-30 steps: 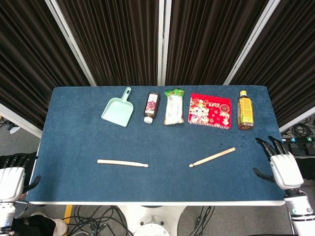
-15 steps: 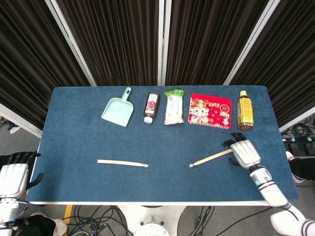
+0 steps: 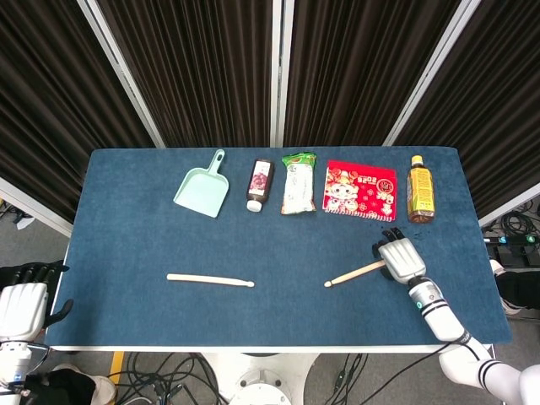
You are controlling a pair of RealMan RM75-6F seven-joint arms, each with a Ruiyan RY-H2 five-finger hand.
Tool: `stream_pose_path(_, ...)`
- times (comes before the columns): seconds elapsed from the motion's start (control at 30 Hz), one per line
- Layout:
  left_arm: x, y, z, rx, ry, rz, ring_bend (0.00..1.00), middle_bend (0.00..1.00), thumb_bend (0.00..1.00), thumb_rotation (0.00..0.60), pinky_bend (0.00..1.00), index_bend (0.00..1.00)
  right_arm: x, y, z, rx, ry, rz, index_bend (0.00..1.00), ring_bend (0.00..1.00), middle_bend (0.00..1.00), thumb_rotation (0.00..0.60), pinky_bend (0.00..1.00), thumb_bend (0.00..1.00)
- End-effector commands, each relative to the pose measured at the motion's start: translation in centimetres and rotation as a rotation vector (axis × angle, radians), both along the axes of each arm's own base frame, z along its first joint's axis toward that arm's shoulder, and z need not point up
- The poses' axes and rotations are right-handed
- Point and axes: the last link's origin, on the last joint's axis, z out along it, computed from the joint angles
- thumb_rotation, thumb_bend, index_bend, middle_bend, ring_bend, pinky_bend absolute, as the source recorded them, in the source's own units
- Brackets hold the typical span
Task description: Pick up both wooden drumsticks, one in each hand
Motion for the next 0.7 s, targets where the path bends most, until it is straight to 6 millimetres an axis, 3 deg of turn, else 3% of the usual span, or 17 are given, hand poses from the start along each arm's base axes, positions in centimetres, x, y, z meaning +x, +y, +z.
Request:
stream_pose_path(0.03, -0.03, 0.04, -0.03, -0.001, -0.003, 0.001, 0.18, 0.25, 0.24, 0.6, 0.18, 0.28, -0.12, -0.02, 0.08, -0.005, -0.001, -0.001, 0.49, 0.18, 0.46, 0.6, 0.14, 0.17)
stream_pose_path(0.3, -0.02, 0.15, -0.09, -0.007, -0.01, 0.001, 0.18, 0.25, 0.24, 0.6, 0.18, 0.28, -0.32, 0.04, 0.26, -0.004, 0.007, -0.001, 0.5, 0.18, 0.48, 0.6, 0.14, 0.22)
stream_pose_path(0.7, -0.11, 0.53, -0.23, -0.017, -0.008, -0.002, 0.18, 0.25, 0.24, 0.6, 0.18, 0.28, -0.26, -0.04, 0.36, -0.002, 0.019, 0.002, 0.57, 0.25, 0.53, 0.6, 0.15, 0.4)
